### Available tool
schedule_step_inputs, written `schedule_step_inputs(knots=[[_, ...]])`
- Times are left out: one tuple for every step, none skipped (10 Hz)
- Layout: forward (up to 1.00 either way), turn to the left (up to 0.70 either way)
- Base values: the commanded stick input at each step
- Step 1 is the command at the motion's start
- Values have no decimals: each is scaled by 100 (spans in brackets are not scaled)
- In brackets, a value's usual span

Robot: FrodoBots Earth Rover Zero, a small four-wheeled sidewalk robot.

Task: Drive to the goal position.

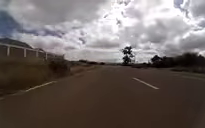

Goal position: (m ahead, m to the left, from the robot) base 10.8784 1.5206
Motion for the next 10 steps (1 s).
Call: schedule_step_inputs(knots=[[85, -34], [85, -34], [85, -34], [85, -34], [85, -34], [85, -30], [85, -26], [85, -22], [85, -18], [85, -14]])
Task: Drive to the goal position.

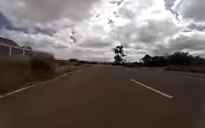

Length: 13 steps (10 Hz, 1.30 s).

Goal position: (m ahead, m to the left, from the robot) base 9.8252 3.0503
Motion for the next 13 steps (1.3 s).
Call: schedule_step_inputs(knots=[[85, -9], [85, 0], [85, 0], [85, 0], [85, 0], [85, 0], [85, 0], [85, 0], [85, 0], [85, 0], [85, 0], [85, 0], [85, 0]])
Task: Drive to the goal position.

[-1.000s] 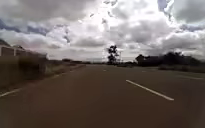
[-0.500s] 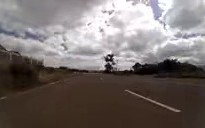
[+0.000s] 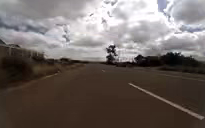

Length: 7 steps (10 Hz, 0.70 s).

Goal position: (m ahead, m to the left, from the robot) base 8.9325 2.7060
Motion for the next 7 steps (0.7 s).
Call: schedule_step_inputs(knots=[[85, 0], [85, 0], [85, 0], [85, 0], [85, 0], [85, 0], [85, 0]])
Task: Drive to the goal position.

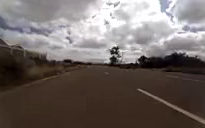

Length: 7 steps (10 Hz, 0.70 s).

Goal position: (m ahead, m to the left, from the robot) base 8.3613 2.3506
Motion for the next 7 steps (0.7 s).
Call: schedule_step_inputs(knots=[[85, 0], [85, 0], [85, 0], [85, 0], [85, 0], [85, 0], [85, 0]])
